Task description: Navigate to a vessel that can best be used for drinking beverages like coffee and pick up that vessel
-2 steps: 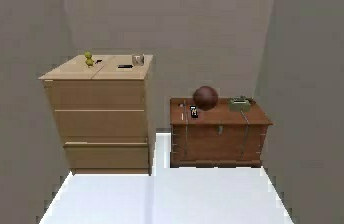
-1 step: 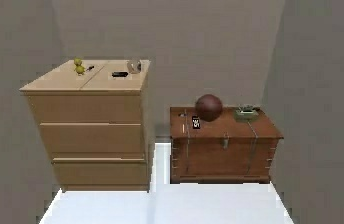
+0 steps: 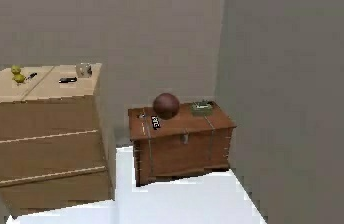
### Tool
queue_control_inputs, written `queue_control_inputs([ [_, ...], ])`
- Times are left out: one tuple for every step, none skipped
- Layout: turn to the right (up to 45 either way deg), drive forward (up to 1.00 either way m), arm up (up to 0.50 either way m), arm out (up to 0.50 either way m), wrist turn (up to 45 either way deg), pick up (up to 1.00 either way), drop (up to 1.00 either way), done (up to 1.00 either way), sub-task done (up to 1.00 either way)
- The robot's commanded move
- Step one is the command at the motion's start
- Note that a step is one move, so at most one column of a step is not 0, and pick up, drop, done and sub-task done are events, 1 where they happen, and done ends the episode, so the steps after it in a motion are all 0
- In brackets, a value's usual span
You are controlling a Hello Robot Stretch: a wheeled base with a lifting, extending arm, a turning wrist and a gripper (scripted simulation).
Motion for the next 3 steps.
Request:
queue_control_inputs([
  [0.0,0.75,0.0,0.0,0.0,0.0,0.0,0.0,0.0],
  [-45.0,0.0,0.0,0.0,0.0,0.0,0.0,0.0,0.0],
  [-45.0,0.0,0.0,0.0,0.0,0.0,0.0,0.0,0.0],
])
